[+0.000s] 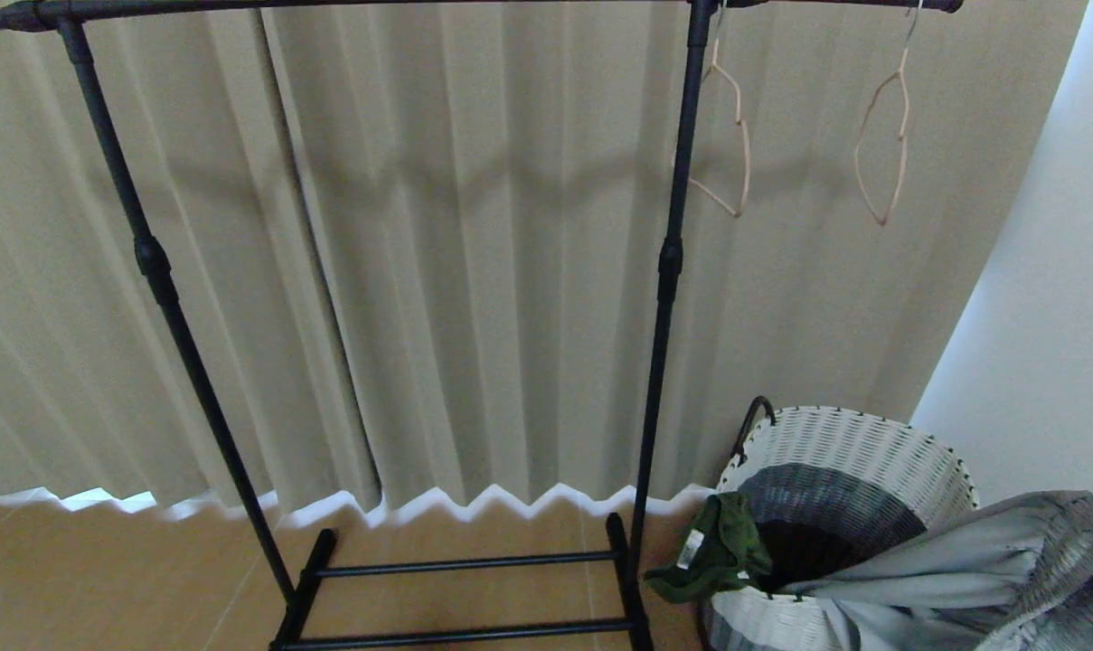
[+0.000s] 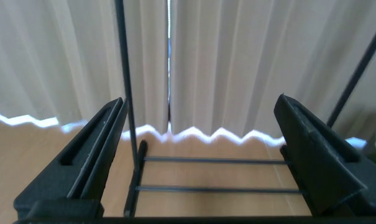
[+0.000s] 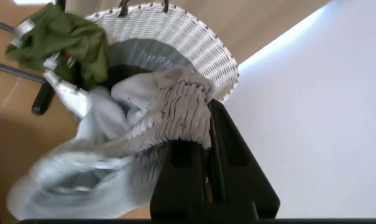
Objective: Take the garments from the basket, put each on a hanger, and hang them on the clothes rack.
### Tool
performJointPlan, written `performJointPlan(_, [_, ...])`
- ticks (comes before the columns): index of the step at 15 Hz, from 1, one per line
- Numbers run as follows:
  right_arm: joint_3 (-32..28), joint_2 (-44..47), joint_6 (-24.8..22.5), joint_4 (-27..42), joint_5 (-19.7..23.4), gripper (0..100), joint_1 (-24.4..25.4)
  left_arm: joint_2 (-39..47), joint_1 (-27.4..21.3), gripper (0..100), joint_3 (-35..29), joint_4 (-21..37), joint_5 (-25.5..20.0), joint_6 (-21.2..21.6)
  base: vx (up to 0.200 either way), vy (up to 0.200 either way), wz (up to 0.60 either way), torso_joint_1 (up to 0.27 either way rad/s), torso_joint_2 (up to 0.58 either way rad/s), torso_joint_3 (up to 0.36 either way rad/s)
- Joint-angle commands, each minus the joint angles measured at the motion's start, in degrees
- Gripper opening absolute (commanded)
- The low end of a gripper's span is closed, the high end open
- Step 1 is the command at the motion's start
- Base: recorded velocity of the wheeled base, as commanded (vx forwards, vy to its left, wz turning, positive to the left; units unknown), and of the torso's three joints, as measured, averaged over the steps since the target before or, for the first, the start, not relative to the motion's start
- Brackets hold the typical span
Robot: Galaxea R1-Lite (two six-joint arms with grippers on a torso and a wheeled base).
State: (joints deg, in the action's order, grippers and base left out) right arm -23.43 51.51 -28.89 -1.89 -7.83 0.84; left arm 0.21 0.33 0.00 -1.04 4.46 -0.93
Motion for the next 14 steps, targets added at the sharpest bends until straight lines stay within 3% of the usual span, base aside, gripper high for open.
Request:
performJointPlan(1, [-0.04, -2.99, -0.02, 0.13, 0.00, 0, 0.04, -0.03, 0.02, 100, 0.00, -0.02, 0.02, -0.04, 0.000, 0.000, 0.00, 0.000, 0.00, 0.000])
performJointPlan(5, [0.23, -3.43, 0.06, 0.13, 0.09, 0, 0.04, -0.03, -0.07, 100, 0.00, -0.11, 0.28, -0.22, 0.000, 0.000, 0.00, 0.000, 0.00, 0.000])
performJointPlan(11, [0.67, -3.96, 0.06, 0.13, 0.09, 0, 0.04, -0.03, 0.02, 100, 0.00, -0.02, 0.28, -0.22, 0.000, 0.200, 0.00, 0.000, 0.00, 0.002])
performJointPlan(14, [1.19, -3.96, 0.06, 0.13, 0.09, 0, 0.04, -0.03, 0.02, 100, 0.00, -0.11, -0.07, -0.04, 0.000, 0.000, 0.00, 0.000, 0.00, 0.000])
